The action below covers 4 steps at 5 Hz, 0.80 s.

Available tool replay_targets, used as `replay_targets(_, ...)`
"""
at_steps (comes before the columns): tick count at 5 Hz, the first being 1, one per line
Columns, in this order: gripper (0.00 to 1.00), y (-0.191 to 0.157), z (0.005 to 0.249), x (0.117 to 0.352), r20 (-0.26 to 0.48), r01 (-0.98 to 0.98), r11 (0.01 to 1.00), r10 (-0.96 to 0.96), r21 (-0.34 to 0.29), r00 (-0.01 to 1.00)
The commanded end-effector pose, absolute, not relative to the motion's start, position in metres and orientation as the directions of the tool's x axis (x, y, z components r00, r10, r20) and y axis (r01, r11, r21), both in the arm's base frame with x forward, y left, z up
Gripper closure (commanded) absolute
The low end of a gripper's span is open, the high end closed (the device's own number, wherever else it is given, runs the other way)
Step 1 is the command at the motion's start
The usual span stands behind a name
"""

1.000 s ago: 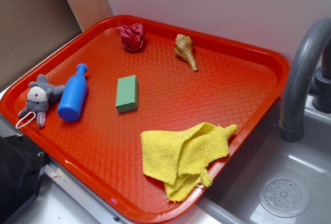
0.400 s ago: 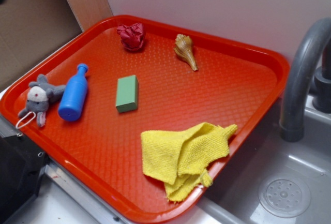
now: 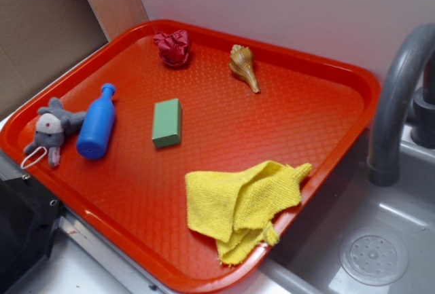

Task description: Grab the red paper.

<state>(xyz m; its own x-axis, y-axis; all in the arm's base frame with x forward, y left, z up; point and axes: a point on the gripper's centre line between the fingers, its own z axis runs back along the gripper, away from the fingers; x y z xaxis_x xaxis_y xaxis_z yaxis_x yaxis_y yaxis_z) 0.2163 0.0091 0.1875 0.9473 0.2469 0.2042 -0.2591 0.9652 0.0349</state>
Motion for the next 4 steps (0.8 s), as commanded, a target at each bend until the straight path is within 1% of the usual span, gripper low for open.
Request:
replay_targets(1,0.0,0.042,0.136,0.279,0.381,-0.383,0.918,0.319,0.105,0.868)
replay_targets(2,0.0,0.05,0.11,0.3,0.4,-0.387,0.913,0.31,0.126,0.862)
replay_targets(3,0.0,0.053,0.086,0.324,0.403,-0.378,0.917,0.301,0.128,0.864)
replay_targets(4,0.0,0.059,0.058,0.326,0.344,-0.358,0.92,0.289,0.159,0.893)
